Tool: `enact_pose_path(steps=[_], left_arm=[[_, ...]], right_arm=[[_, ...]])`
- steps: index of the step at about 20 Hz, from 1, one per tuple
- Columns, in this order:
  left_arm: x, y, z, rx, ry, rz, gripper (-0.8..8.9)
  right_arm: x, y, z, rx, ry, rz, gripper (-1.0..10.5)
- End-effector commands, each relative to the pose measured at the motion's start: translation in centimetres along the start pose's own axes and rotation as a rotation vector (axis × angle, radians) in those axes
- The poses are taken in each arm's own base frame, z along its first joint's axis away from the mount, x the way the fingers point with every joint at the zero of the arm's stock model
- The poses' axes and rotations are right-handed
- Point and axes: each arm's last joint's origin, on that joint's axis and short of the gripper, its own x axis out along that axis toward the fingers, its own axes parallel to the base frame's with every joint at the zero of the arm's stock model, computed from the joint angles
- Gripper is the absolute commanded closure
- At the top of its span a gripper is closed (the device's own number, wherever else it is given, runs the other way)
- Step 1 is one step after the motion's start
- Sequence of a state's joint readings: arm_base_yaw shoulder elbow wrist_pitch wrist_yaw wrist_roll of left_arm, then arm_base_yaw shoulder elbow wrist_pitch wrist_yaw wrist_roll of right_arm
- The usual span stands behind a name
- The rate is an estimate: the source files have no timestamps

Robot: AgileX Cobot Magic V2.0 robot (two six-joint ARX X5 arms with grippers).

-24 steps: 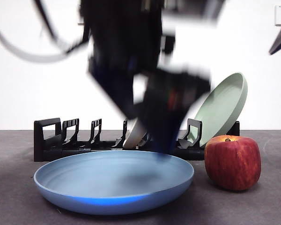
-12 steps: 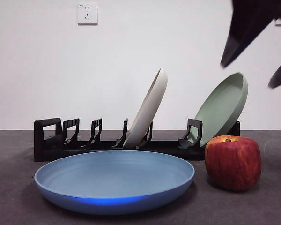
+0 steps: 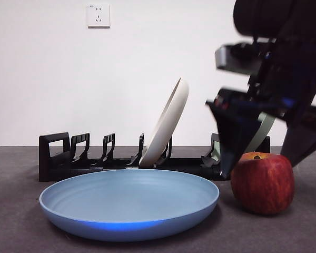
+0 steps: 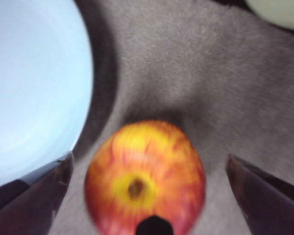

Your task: Take the blue plate from the plate rack,put the plate on the table,take the apple from the table,put the apple in the plate

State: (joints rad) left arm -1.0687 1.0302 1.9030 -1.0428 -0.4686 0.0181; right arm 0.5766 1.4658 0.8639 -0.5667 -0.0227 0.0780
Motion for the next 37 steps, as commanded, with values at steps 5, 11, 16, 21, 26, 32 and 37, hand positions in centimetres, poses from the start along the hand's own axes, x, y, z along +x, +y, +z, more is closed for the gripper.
enact_pose_path(steps=[5, 11, 16, 21, 26, 32, 37], left_arm=[[0.1, 0.0, -0.7, 0.015, 0.063, 0.006, 3.75], [0.9, -0.3, -1.5, 0.070, 0.167, 0.043, 3.76], [4.5, -1.8, -2.8, 0.148, 0.362, 0.106, 3.77], [5.8, -0.2, -4.2, 0.102, 0.462, 0.293, 3.78], [4.3, 1.9, -7.6, 0.024, 0.519, 0.487, 3.78], [0.0, 2.3, -13.9, -0.165, 0.505, 0.558, 3.78], [-3.0, 2.5, -17.6, -0.271, 0.459, 0.577, 3.78]], right_arm=[[1.5, 0.0, 0.0, -0.010, 0.052, -0.006, 9.5], [-1.1, 0.4, 1.0, 0.029, -0.039, 0.013, 9.6], [-4.5, 3.5, 3.1, -0.043, -0.149, 0.175, 9.6], [-5.4, 7.5, 3.7, -0.151, -0.256, 0.261, 9.6], [-3.6, 9.5, 4.4, -0.186, -0.246, 0.288, 9.6], [1.3, 10.4, 5.1, -0.227, -0.122, 0.245, 9.6], [5.3, 10.4, 4.4, -0.238, -0.017, 0.167, 9.4]])
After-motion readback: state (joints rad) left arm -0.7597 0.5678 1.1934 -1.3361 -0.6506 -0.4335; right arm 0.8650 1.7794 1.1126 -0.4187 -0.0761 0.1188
